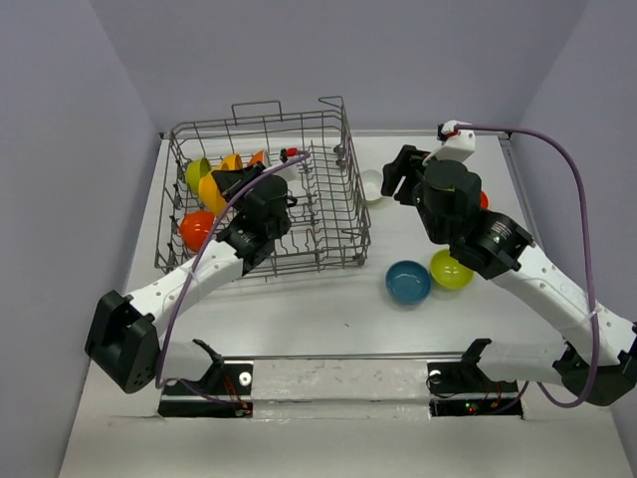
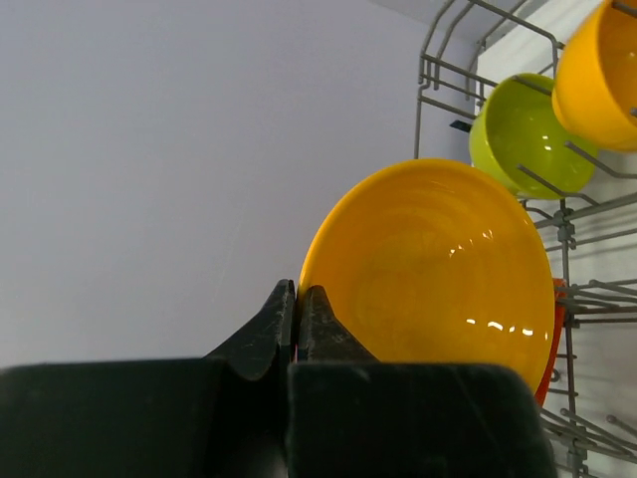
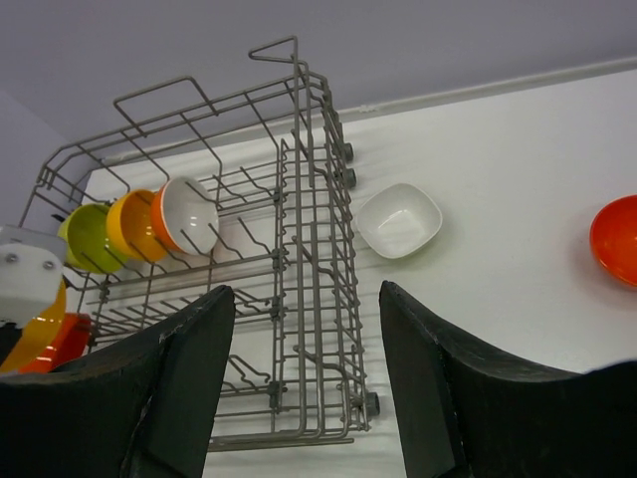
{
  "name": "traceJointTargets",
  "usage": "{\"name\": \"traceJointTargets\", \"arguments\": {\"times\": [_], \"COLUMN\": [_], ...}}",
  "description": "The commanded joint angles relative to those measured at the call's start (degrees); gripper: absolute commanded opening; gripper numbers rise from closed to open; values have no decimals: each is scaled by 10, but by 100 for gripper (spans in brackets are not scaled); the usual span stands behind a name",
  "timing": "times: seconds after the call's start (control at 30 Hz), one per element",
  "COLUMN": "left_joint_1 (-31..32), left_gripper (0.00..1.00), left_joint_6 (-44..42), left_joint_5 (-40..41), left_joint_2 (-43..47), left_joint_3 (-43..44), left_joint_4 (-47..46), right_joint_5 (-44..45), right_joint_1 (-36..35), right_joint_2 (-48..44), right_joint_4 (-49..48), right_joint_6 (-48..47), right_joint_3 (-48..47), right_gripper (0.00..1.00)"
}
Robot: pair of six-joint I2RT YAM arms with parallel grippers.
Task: Load the bowls into the dish rack
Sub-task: Insert the bowl into the dish rack.
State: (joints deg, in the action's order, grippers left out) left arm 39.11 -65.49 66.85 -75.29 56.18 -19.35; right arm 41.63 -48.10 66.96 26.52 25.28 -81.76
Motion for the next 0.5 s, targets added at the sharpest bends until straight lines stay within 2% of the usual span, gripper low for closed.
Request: {"name": "traceJointTargets", "arguments": {"times": [0.0,0.2,0.47], "left_joint_1": [2,2,2], "left_gripper": [0,0,0], "left_joint_6": [-46,-46,-29], "left_joint_5": [20,11,3], "left_joint_2": [38,56,42], "left_joint_3": [-19,-65,-78], "left_joint_4": [-89,-97,-97], "right_joint_5": [18,20,14], "right_joint_1": [-6,-6,-6], "right_joint_2": [-22,-29,-39], "right_joint_4": [-17,-24,-28], "right_joint_6": [2,3,4], "right_joint_3": [11,24,32], "right_gripper": [66,66,66]}}
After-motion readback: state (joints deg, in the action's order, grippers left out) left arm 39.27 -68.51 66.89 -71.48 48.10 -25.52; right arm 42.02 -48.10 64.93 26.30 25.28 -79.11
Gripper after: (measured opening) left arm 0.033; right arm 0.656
